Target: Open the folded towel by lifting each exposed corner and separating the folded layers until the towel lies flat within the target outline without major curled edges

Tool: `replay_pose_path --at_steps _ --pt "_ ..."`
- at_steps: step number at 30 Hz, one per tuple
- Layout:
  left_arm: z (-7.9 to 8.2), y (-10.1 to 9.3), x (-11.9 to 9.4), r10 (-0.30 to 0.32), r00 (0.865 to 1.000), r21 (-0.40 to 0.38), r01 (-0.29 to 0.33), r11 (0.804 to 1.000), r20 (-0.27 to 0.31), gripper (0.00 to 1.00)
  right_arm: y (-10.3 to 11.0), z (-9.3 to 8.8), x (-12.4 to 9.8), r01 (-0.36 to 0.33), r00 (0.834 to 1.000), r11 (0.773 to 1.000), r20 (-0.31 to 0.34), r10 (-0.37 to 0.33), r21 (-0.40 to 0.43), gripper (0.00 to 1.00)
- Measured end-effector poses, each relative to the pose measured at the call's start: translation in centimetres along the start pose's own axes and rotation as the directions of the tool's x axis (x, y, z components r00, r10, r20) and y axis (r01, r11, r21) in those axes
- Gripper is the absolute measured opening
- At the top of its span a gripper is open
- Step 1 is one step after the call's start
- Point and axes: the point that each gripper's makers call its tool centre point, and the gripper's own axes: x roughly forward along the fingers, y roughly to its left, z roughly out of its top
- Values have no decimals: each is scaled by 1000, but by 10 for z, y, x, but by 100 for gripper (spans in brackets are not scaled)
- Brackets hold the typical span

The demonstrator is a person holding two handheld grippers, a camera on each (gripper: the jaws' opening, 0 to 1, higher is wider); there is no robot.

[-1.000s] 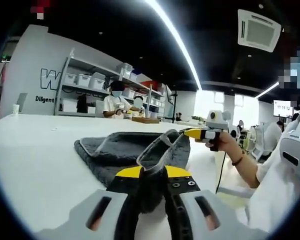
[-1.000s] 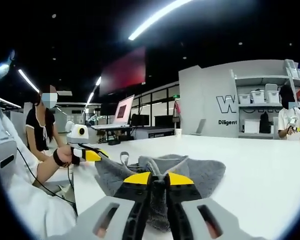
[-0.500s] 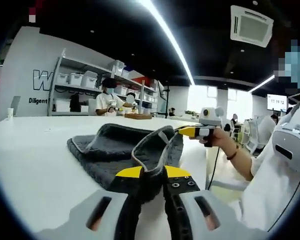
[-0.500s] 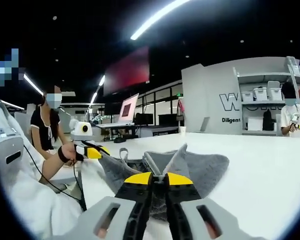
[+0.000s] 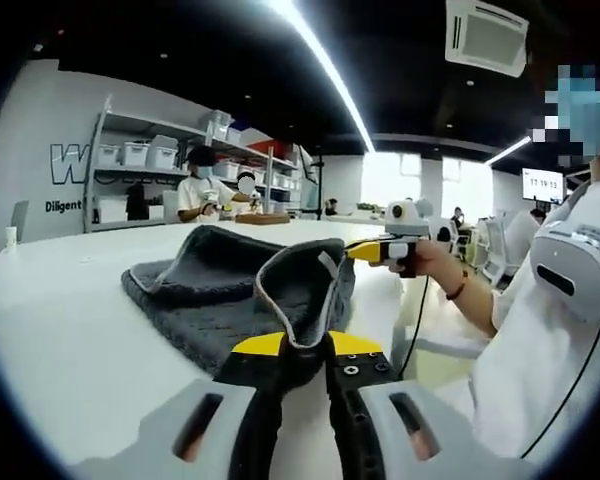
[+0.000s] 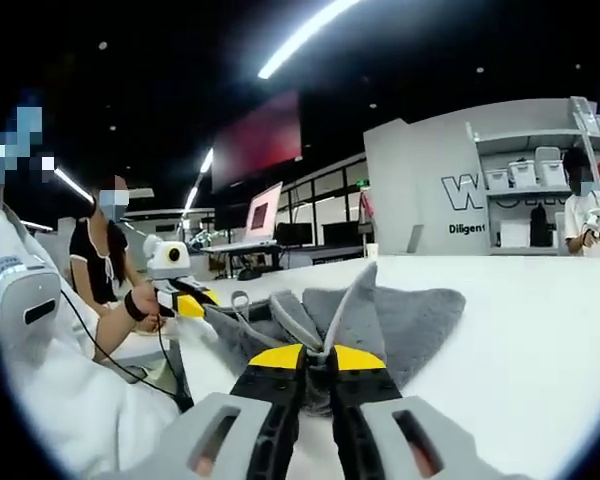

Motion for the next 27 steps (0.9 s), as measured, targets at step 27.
replay_pose_path --at_steps 27 --pt "-11 -32 -10 -154 985 51 159 986 -79 8 27 -23 -26 -16 997 999 -79 12 -45 5"
